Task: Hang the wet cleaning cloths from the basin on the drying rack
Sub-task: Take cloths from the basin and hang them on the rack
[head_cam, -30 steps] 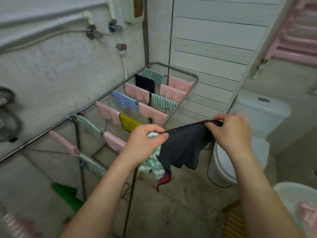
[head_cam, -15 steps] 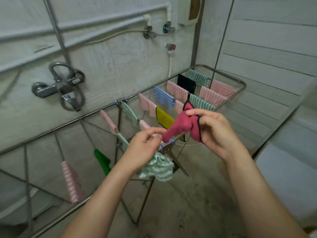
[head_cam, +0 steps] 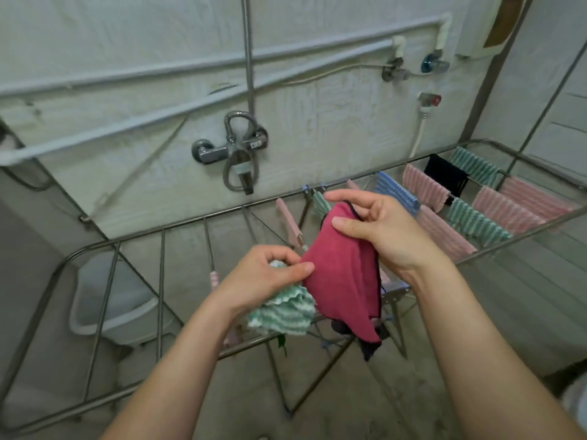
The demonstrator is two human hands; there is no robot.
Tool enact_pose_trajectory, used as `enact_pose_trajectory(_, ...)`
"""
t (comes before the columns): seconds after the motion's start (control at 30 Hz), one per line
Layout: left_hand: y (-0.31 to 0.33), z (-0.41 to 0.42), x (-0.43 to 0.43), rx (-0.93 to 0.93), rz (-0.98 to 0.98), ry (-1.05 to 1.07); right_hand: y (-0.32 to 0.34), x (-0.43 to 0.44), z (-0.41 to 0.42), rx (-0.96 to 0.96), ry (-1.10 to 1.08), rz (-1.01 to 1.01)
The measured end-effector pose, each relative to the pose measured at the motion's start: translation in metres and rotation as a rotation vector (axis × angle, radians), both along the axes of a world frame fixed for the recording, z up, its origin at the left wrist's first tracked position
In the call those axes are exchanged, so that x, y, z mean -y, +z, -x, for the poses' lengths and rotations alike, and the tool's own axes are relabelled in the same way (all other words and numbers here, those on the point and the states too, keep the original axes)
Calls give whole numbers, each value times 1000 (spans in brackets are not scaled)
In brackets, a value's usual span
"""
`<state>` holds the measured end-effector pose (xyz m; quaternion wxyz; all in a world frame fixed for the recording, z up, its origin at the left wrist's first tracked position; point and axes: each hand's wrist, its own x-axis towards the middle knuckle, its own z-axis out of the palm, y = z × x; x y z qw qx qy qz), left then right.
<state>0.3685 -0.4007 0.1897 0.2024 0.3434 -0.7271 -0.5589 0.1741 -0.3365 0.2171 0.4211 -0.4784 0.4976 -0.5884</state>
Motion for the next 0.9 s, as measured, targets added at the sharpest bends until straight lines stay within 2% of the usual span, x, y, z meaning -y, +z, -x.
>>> enact_pose_trajectory(0.07, 3, -22, 17, 49, 56, 65, 3, 18, -11, -259, -92, 43)
enact_pose_trajectory(0.13, 6, -37, 34, 99, 138, 105, 4, 39, -21, -435, -195, 67)
enact_pose_trajectory(0.33, 1, -68, 96, 247, 353, 229, -5, 115, -44, -651, -419, 108)
enact_pose_trajectory(0.43, -4, -82, 132, 264, 432, 370, -10, 140, -49, -538, -427, 47)
enact_pose_trajectory(0.57, -8, -95, 183, 318, 537, 477, -14, 164, -71, -135, -222, -74)
enact_pose_trajectory(0.63, -12, -96, 209, 328, 575, 540, -17, 175, -84, -12, -138, -152)
enact_pose_trajectory(0.77, -26, -93, 251, 341, 602, 635, -26, 190, -103, 8, -69, -255)
enact_pose_trajectory(0.9, -44, -85, 286, 433, 552, 652, -48, 205, -121, -21, -187, -260)
